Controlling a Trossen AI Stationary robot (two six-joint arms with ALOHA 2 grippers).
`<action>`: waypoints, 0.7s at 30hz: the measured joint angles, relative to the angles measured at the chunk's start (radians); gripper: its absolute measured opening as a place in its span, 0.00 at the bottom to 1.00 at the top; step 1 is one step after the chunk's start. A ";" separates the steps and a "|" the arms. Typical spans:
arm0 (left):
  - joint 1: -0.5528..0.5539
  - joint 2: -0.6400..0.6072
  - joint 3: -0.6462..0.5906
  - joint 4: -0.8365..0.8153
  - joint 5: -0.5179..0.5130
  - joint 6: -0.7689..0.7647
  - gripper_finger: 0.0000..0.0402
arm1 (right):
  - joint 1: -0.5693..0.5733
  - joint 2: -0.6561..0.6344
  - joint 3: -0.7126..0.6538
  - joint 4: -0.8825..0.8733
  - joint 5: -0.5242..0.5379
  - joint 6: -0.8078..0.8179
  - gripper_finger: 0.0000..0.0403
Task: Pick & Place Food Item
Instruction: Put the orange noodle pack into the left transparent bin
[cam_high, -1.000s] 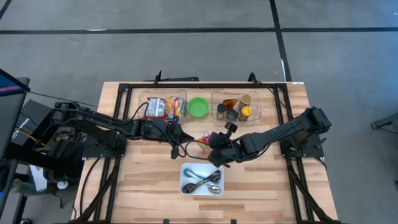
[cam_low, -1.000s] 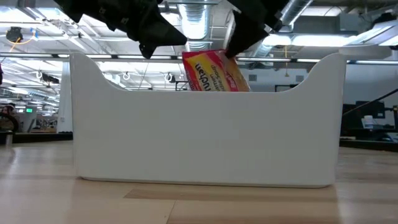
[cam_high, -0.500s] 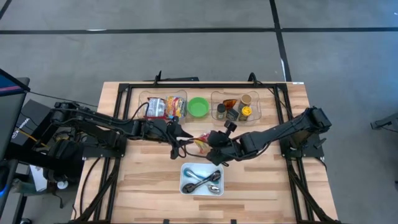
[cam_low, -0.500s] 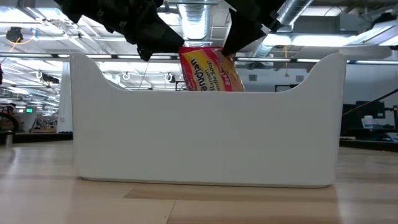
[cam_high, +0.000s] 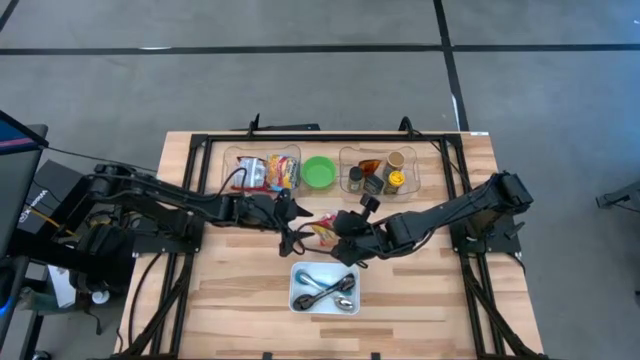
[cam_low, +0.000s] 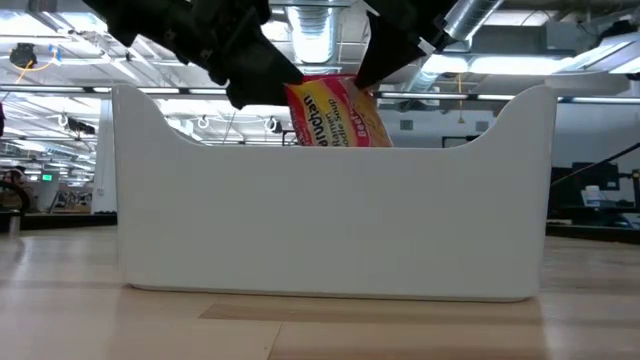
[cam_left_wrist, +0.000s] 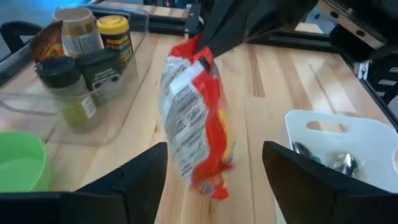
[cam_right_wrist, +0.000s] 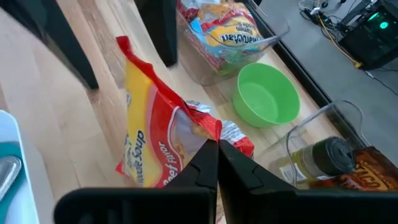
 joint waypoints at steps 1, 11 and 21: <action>0.000 0.012 0.000 0.021 0.000 0.000 0.65 | 0.000 0.000 0.000 0.007 0.000 -0.004 0.00; 0.000 0.063 0.000 0.106 0.000 0.000 0.64 | 0.000 0.000 0.000 0.032 0.000 -0.026 0.00; 0.000 0.054 0.000 0.097 0.000 -0.002 0.48 | 0.000 0.000 0.000 0.018 -0.001 -0.026 0.00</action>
